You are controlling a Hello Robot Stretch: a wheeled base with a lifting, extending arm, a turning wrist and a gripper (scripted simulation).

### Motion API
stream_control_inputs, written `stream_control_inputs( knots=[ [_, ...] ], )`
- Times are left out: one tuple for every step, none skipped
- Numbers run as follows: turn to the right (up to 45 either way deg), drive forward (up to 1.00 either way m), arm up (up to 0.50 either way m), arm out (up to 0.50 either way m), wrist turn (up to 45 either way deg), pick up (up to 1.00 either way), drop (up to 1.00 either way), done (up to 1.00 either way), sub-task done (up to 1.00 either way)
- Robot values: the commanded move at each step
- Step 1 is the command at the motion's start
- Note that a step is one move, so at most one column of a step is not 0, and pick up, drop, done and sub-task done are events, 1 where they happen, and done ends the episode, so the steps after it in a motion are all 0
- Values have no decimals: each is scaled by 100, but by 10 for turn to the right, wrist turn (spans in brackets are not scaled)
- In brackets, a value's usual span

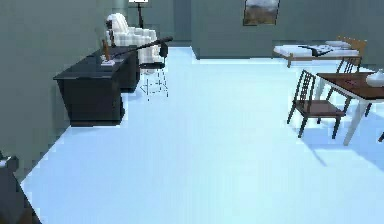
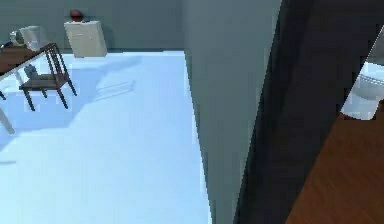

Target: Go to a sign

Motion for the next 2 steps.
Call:
stream_control_inputs(
  knots=[
    [300, 0, 0, 0, 0, 0, 0, 0, 0],
    [0, 10, 0, 0, 0, 0, 0, 0, 0]
  ],
)
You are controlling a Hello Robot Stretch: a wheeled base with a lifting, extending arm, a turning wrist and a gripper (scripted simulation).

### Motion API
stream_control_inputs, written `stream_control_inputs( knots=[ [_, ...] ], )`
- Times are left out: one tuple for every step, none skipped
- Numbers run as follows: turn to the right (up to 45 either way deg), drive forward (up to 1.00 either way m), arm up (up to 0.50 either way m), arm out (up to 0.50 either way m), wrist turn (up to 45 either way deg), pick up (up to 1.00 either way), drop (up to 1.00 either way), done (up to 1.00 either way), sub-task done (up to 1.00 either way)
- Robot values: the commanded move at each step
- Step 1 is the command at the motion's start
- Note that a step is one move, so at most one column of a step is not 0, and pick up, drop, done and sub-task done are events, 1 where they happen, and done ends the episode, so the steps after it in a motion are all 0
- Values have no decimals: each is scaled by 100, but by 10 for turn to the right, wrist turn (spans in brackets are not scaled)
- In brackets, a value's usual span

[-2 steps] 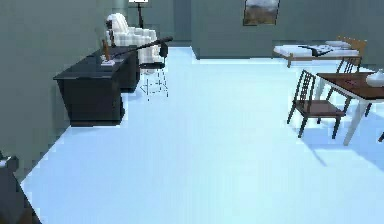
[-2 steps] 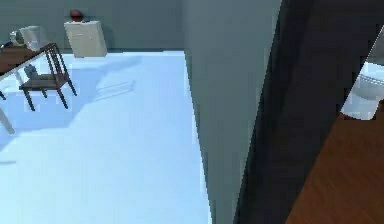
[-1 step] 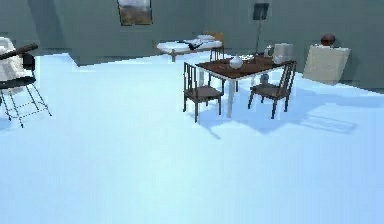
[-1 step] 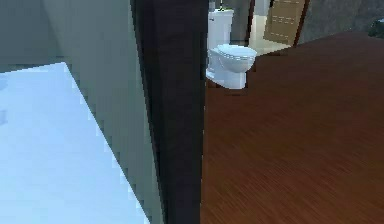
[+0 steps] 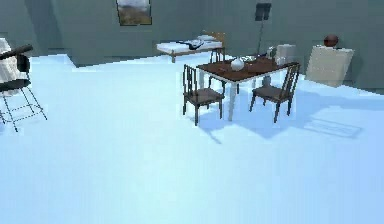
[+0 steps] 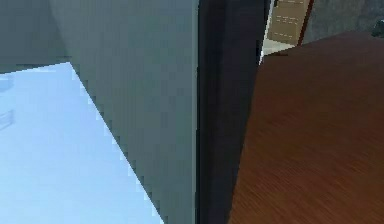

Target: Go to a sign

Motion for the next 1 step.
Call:
stream_control_inputs(
  knots=[
    [-90, 0, 0, 0, 0, 0, 0, 0, 0]
  ],
)
